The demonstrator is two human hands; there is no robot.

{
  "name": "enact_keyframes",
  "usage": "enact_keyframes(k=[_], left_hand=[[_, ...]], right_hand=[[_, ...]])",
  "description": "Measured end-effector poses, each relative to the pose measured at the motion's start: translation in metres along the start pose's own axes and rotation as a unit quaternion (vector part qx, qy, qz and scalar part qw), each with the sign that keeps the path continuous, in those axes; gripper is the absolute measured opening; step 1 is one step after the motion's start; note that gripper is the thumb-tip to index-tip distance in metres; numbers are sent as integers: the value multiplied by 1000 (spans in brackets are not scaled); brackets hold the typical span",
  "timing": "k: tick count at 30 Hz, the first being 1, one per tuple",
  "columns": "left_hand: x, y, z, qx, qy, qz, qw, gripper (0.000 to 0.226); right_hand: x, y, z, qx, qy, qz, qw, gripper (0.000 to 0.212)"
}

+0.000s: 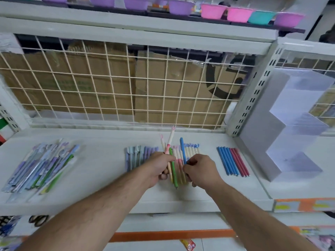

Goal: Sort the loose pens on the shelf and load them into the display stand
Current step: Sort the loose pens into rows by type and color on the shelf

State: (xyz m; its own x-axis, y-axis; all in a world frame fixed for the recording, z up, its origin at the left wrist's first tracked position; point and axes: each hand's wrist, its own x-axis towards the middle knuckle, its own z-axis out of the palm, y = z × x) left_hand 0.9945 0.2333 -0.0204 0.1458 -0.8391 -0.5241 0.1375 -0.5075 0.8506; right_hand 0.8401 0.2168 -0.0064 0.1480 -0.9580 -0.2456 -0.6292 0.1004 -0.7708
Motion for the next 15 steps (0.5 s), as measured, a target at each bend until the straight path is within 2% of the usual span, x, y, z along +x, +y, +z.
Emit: enact_keyframes(k=[9, 15], left_hand=[[19, 1, 64, -11, -1, 2, 1000, 7], [26, 6, 88, -17, 1, -4, 1000, 9]], right_hand=[[31, 63, -72, -141, 111, 19, 984, 8], [55, 93, -95, -188, 101, 52, 975, 6]])
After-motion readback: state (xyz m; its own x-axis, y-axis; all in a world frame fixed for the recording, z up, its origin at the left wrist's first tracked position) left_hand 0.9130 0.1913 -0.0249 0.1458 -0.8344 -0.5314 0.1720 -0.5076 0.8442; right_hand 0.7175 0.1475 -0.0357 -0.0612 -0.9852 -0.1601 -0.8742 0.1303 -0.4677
